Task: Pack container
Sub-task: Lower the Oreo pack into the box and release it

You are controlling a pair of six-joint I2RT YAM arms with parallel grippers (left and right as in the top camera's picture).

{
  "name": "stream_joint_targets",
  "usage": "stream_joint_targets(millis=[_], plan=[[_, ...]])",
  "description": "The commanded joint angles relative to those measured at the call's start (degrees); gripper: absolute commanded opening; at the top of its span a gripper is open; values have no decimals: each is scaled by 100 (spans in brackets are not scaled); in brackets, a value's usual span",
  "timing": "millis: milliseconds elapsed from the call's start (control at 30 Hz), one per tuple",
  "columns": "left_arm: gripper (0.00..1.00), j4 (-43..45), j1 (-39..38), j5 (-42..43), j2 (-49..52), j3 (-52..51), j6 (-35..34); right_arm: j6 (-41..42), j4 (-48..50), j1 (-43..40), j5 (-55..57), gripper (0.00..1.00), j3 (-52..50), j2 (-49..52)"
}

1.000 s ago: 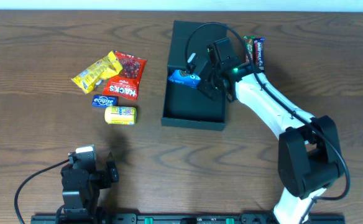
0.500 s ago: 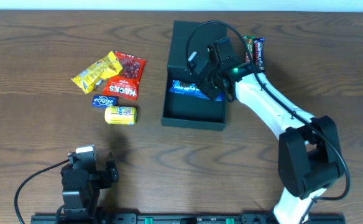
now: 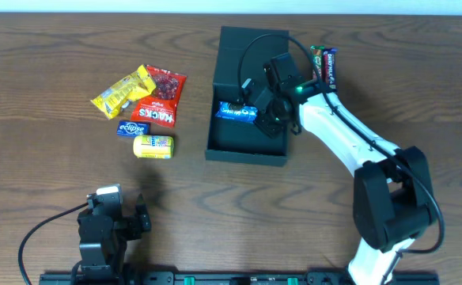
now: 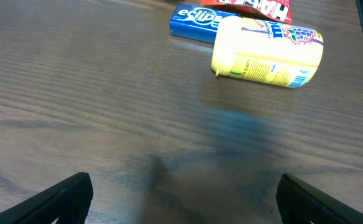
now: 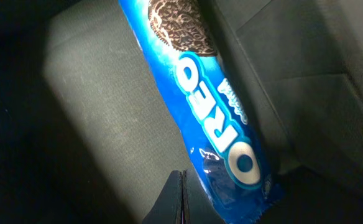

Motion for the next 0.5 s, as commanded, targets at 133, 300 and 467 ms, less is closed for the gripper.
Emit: stream_joint_targets(millis=[133,300,467], plan=[[95,-37,35,-17,-37,-83,-61,-367,-22,4,37,1,26,476],[95,-37,35,-17,-37,-83,-61,-428,57,4,260,1,24,529],[95,-37,35,-17,-37,-83,-61,-501,151,20,824,2,26,531]])
